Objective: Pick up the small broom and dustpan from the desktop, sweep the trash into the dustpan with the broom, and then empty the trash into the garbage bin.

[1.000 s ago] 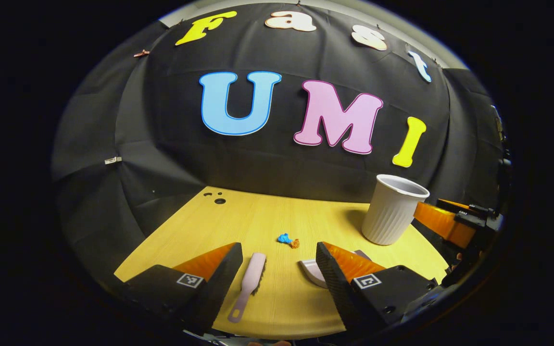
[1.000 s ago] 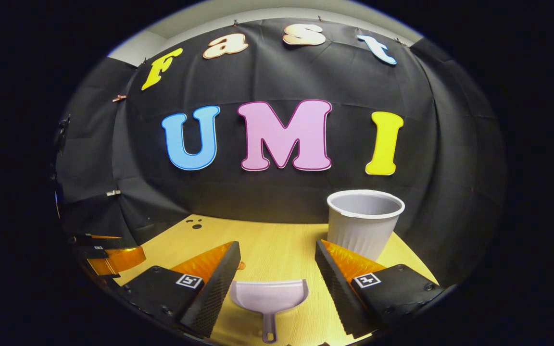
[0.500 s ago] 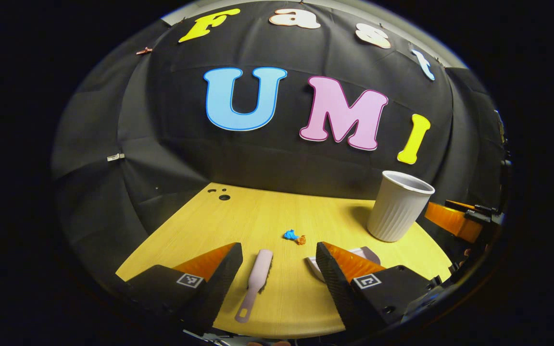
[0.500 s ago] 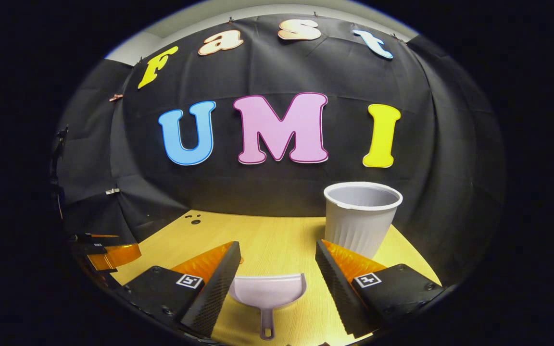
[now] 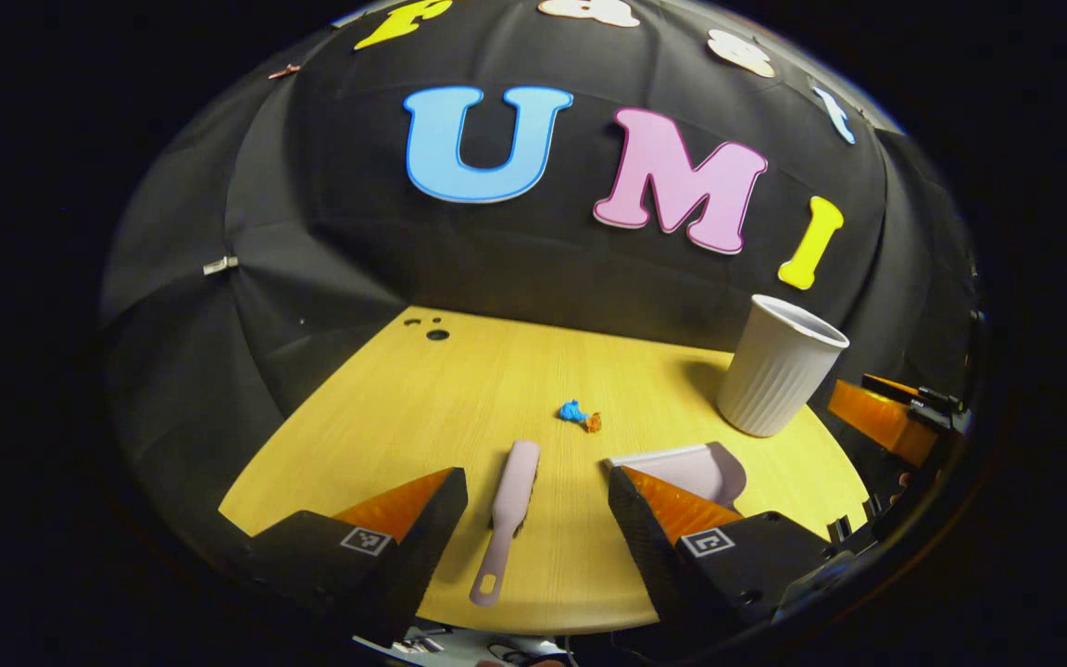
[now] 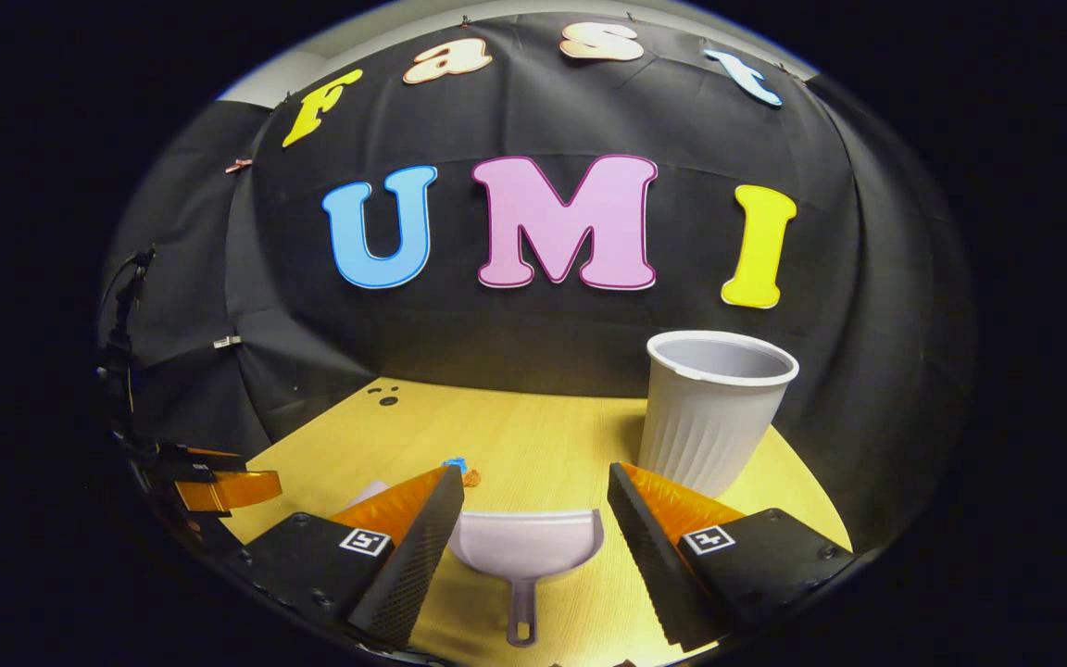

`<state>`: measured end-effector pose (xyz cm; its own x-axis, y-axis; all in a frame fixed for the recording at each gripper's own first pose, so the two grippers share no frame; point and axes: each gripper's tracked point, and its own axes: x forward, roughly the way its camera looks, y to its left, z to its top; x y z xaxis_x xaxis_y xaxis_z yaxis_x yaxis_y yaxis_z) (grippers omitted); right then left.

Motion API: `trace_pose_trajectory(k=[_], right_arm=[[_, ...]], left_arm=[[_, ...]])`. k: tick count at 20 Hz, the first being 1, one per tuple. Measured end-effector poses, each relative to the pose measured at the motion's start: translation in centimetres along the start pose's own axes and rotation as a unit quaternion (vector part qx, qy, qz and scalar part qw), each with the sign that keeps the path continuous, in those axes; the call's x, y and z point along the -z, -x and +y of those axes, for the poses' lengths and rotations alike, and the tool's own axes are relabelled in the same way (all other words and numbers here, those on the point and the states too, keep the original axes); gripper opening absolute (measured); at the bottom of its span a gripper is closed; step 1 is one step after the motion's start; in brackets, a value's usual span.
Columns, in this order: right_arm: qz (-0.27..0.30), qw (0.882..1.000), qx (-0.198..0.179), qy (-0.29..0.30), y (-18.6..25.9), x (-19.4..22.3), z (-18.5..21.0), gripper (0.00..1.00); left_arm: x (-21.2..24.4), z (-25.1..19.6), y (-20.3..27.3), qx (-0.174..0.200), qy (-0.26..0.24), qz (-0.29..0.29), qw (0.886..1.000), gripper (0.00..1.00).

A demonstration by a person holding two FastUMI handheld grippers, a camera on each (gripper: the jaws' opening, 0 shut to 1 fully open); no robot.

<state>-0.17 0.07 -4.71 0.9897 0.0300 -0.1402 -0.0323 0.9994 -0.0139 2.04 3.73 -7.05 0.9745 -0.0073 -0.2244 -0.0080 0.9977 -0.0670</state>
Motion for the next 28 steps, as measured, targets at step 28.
trace_pose_trajectory(k=[28], right_arm=[[0.098,0.992,0.063,-0.044,1.8,6.9,-4.8,0.98]], left_arm=[[13.6,4.1,-14.8,-0.056,-0.044,0.324,0.943,0.83]])
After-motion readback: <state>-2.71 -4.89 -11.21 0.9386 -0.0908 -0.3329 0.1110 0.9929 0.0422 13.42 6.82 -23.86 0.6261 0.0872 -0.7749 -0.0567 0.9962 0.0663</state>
